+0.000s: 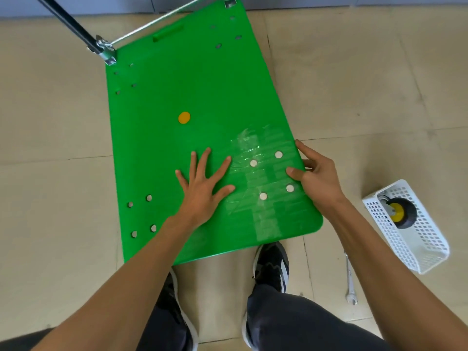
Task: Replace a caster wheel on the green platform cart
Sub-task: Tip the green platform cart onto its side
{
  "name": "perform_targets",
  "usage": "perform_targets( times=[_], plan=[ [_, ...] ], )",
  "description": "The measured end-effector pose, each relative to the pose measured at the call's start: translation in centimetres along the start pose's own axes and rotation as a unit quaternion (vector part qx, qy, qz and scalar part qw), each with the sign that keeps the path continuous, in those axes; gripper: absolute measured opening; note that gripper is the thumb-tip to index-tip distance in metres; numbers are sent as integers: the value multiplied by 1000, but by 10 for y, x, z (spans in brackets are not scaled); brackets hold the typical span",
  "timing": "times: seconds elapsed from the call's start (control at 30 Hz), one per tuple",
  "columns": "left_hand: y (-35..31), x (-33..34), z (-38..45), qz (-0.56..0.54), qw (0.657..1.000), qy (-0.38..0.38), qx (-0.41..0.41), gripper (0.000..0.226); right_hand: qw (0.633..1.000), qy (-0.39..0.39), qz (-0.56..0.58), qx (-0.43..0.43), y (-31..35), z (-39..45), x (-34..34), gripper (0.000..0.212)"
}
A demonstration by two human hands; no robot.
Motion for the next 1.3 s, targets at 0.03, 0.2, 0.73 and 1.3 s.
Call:
perform_targets(
  times=[0.03,0.2,0.73,1.3],
  plan=[
    [3,-1,-1,-16,1000,-5,4,67,1000,-2,2,-5,3,-1,3,66],
    [14,-11,-7,-88,996,-24,16,66,1000,3,6,-31,26,-9,18,61],
    [-29,-11,-11,-189,978,24,89,69,998,-57,2,-35,61,-75,-6,61],
    [-43,-50,2,-147,975,150,79,78,996,-70,28,-39,85,-100,6,56]
  ],
)
Point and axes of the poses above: each hand's wrist, its own z-axis towards the middle knuckle, its own x-axis out of the palm, y = z × x, the point moved 8 cm from there along z, towards the middle knuckle, and after that the axes turned 9 degrees about y, right-handed, at the moved point
